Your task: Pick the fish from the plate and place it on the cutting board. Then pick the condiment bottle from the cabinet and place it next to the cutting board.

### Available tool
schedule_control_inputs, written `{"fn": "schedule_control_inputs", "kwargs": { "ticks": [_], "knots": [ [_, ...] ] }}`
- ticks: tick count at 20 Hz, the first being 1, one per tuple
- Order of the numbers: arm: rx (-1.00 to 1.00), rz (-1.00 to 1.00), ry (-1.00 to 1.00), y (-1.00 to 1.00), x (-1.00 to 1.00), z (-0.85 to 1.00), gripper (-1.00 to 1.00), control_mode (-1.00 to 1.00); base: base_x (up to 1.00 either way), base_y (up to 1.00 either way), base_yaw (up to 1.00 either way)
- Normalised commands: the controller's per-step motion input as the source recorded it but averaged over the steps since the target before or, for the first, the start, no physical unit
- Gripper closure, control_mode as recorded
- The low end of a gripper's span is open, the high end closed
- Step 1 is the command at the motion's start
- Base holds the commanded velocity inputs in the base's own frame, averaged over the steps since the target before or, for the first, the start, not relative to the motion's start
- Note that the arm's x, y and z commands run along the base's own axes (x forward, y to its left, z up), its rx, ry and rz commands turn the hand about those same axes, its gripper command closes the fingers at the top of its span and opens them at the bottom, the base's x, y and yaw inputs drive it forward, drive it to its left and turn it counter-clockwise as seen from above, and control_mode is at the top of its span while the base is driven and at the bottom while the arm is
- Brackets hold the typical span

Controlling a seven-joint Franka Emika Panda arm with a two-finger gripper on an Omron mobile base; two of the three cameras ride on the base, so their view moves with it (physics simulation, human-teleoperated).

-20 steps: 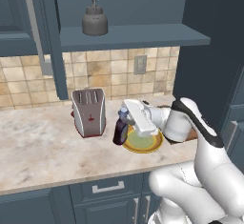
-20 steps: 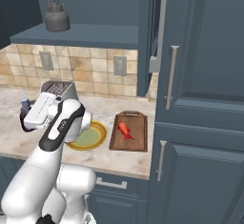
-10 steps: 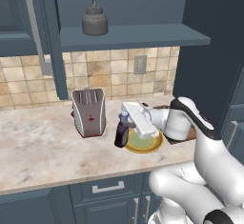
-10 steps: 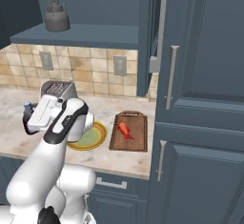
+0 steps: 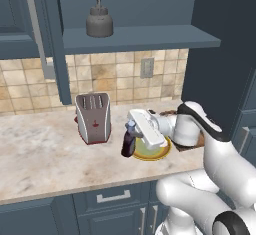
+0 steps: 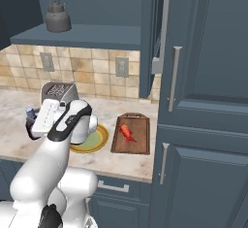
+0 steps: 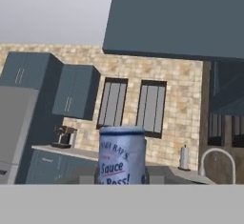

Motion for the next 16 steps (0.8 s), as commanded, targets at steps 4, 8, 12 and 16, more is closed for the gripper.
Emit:
{"fn": "schedule_control_inputs", "kwargs": {
  "ticks": [4, 8, 12, 16],
  "knots": [
    [0.00, 0.00, -0.04, 0.00, -0.09, -0.30, 1.00, -1.00, 0.00, 0.00, 0.00],
    [0.01, 0.00, -0.03, 0.00, -0.05, -0.35, 1.00, -1.00, 0.00, 0.00, 0.00],
    [0.04, 0.00, -0.01, 0.02, 0.00, -0.39, 1.00, -1.00, 0.00, 0.00, 0.00],
    [0.08, 0.00, 0.00, 0.05, 0.00, -0.38, 1.00, -1.00, 0.00, 0.00, 0.00]
  ]
}}
